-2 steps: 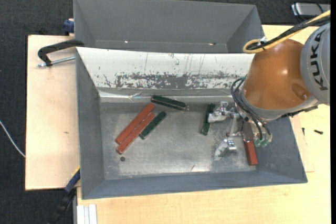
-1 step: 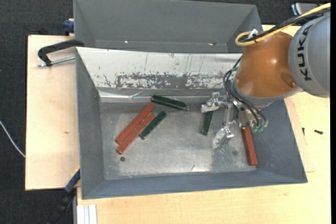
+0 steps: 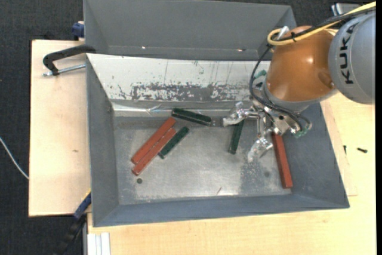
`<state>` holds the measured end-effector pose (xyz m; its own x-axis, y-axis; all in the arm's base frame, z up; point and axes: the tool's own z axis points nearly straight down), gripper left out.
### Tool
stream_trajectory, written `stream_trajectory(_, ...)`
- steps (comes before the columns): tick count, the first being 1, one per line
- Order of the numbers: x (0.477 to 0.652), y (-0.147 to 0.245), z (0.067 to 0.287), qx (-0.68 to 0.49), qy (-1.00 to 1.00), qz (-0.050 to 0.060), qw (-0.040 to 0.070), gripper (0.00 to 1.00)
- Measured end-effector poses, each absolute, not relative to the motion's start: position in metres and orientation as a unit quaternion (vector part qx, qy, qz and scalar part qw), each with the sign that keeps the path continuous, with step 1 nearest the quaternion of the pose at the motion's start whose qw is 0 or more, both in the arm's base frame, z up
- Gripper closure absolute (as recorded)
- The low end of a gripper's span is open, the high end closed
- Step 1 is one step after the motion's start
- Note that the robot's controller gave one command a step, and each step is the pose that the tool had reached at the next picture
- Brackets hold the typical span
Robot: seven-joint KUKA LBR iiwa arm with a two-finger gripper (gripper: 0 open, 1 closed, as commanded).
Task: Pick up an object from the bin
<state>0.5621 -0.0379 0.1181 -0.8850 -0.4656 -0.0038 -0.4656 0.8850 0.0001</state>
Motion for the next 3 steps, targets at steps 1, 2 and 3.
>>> stream_trajectory(1, 0.598, -0.038, 0.116, -0.269, 0.963, 0.0, 0.004, 0.0)
stream_trajectory(2, 0.596, -0.034, 0.075, -0.324, 0.946, 0.0, 0.002, 0.0)
stream_trajectory(3, 0.598, -0.034, 0.083, -0.324, 0.946, -0.001, 0.004, 1.0)
